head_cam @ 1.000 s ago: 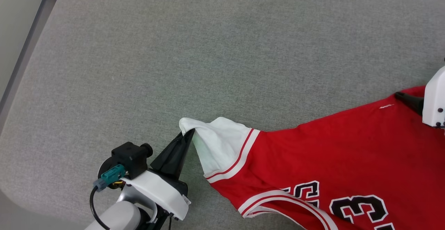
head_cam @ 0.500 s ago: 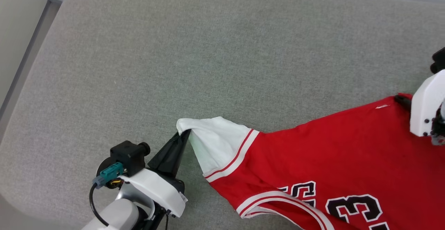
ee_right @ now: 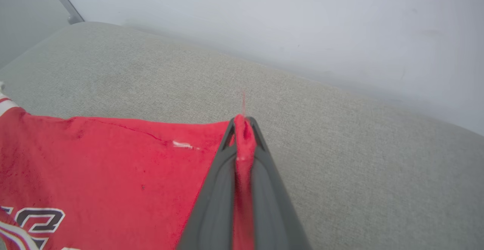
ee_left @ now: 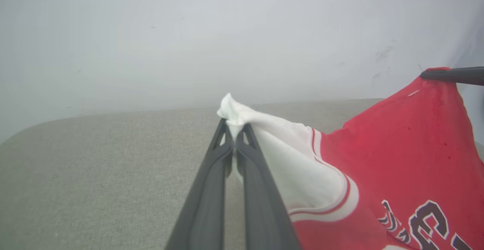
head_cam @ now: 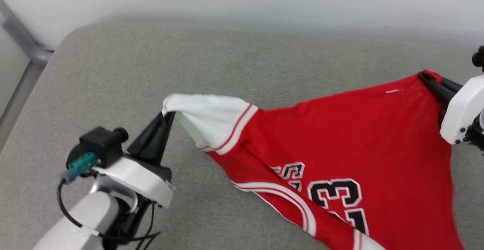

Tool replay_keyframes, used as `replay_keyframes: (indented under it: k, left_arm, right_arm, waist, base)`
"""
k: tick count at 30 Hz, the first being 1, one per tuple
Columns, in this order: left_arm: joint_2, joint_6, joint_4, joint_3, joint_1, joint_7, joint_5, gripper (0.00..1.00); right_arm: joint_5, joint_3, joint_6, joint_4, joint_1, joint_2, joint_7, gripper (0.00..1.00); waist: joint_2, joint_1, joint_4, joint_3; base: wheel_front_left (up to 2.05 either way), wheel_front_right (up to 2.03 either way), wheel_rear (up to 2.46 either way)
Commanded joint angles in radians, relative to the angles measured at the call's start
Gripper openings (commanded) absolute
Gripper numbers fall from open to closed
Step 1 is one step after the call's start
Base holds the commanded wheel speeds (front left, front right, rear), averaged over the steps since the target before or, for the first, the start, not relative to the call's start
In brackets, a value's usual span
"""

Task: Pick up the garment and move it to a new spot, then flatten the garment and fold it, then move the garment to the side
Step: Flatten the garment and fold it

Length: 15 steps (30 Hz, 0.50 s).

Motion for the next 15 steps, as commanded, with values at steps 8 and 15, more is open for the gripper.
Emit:
replay_keyframes:
  k: [8,15]
  left_arm:
    - [0.075,0.014,-0.09,0.057,-0.161,0.07,0.031,0.0]
    - [0.081,-0.028,-0.104,0.076,-0.364,0.133,0.05,0.0]
  right_arm:
    - [-0.027,-0.035,-0.001,-0.111,0.003,0.0,-0.076,0.0]
    - [-0.06,-0.099,-0.001,-0.176,-0.071,0.027,-0.049,0.0]
  waist:
    - [0.0,0.0,-0.09,-0.084]
    - [0.0,0.0,-0.117,-0.035]
  base:
    - [0.0,0.0,0.0]
    - [0.0,0.0,0.0]
